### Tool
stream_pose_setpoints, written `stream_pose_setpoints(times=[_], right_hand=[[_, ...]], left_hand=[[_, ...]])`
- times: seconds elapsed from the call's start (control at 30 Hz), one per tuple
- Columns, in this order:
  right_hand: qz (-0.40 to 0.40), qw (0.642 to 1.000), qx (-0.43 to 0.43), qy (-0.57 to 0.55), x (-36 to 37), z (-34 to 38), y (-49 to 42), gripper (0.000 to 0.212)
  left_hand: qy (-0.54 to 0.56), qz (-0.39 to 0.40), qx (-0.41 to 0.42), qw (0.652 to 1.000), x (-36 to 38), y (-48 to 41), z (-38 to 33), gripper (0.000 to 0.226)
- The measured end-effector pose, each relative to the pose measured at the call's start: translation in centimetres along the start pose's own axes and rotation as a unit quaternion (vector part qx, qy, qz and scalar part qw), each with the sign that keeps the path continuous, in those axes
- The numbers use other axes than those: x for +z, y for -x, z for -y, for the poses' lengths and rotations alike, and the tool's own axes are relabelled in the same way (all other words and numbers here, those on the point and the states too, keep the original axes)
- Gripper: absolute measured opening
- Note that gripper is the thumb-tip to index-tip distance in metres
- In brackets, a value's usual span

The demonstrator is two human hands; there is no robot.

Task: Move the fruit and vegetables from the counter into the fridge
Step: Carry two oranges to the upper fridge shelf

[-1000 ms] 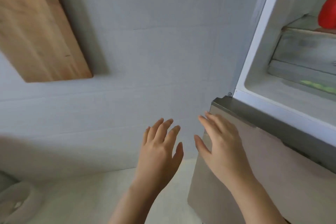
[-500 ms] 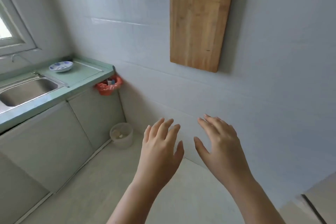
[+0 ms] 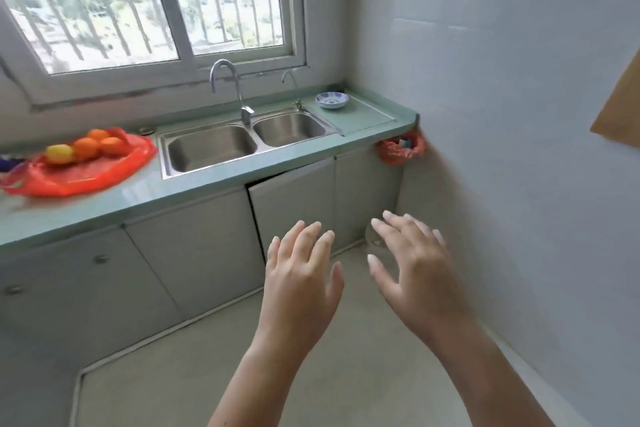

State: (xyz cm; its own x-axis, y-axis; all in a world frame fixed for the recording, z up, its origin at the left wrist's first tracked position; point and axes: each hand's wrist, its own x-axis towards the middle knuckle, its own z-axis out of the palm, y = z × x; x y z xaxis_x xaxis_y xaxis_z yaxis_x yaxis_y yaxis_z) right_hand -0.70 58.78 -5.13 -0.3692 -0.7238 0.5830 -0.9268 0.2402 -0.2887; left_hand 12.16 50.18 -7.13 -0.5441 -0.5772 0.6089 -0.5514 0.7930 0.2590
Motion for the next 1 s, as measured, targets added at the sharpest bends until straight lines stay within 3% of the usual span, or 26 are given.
stream_pose_setpoints(times=[0.27, 0.5, 0.8, 1.0], right_hand=[[0.065, 0.99, -0.1, -0.08, 9.4, 12.4, -4.0, 0.049], [0.101, 0.973, -0.158, -0.137, 17.2, 18.1, -8.4, 0.043], [0.1, 0.954, -0.198, -0.201, 27.5, 22.2, -21.0, 0.044], [0.097, 0.94, -0.238, -0.225, 33.2, 24.7, -28.3, 0.044]], left_hand=[[-0.068, -0.048, -0.122, 0.989, -5.4, 3.5, 13.9, 0.04], [-0.11, -0.076, -0.204, 0.97, -5.3, 3.8, 22.5, 0.041], [-0.165, -0.067, -0.218, 0.96, -3.9, -6.5, 33.2, 0.044], [-0.178, -0.108, -0.241, 0.948, -3.0, -11.7, 39.6, 0.04]])
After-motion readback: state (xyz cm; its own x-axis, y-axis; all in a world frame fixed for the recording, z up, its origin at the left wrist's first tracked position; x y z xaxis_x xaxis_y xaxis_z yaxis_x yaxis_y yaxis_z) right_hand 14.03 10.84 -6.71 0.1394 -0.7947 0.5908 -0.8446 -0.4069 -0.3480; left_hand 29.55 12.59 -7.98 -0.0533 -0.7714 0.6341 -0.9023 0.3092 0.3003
